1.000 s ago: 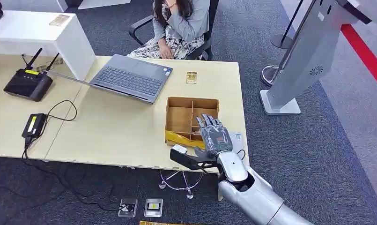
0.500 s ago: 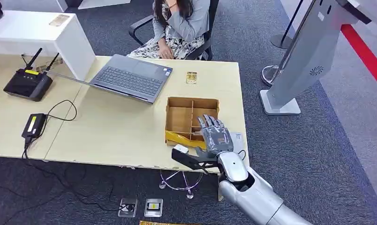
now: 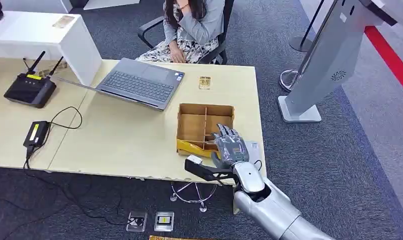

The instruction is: Pass the card to the sensor for recognition and then transmit it.

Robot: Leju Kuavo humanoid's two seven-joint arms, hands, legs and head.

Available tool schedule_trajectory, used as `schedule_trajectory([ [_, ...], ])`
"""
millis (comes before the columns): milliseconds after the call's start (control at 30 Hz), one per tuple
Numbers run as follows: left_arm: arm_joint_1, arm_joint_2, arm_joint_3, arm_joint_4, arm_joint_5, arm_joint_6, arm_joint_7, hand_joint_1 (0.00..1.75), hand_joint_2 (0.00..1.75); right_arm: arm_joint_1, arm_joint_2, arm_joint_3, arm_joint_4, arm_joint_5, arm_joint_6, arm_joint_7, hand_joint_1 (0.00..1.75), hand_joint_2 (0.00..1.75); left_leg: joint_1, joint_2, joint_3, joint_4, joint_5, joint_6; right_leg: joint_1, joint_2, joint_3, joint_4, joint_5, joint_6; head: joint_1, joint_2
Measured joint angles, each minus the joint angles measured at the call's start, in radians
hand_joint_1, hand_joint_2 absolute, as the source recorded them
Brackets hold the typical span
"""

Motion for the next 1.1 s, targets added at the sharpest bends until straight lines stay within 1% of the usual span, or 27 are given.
schedule_trajectory([
  [300,0.000,0.000,0.000,0.000,0.000,0.000,0.000,0.00,0.00,-0.003,0.014,0.000,0.053,-0.002,-0.036,-0.012,0.00,1.75,0.000,0.000,0.000,0.000,0.000,0.000,0.000,0.000,0.000,0.000,0.000,0.000,0.000,0.000],
  [333,0.000,0.000,0.000,0.000,0.000,0.000,0.000,0.00,0.00,-0.004,0.016,0.000,0.058,-0.005,-0.039,-0.014,1.62,1.75,0.000,0.000,0.000,0.000,0.000,0.000,0.000,0.000,0.000,0.000,0.000,0.000,0.000,0.000],
  [367,0.000,0.000,0.000,0.000,0.000,0.000,0.000,0.00,0.00,-0.004,0.017,0.000,0.063,-0.007,-0.042,-0.015,1.71,1.75,0.000,0.000,0.000,0.000,0.000,0.000,0.000,0.000,0.000,0.000,0.000,0.000,0.000,0.000],
  [400,0.000,0.000,0.000,0.000,0.000,0.000,0.000,0.00,0.00,-0.004,0.019,0.000,0.066,-0.011,-0.045,-0.017,1.75,1.75,0.000,0.000,0.000,0.000,0.000,0.000,0.000,0.000,0.000,0.000,0.000,0.000,0.000,0.000],
  [633,0.000,0.000,0.000,0.000,0.000,0.004,0.000,0.00,0.00,-0.012,0.021,0.000,0.087,-0.029,-0.074,-0.039,1.75,1.75,0.000,0.000,0.000,0.000,0.000,0.000,0.000,0.000,0.000,0.000,0.000,0.000,0.000,0.000],
  [1100,0.000,0.000,0.000,0.000,-0.001,0.005,0.001,0.00,0.00,-0.028,0.029,0.000,0.122,-0.031,-0.106,-0.047,1.75,1.75,0.000,0.000,0.000,0.000,0.000,0.000,0.000,0.000,0.000,0.000,0.000,0.000,0.000,0.000],
])
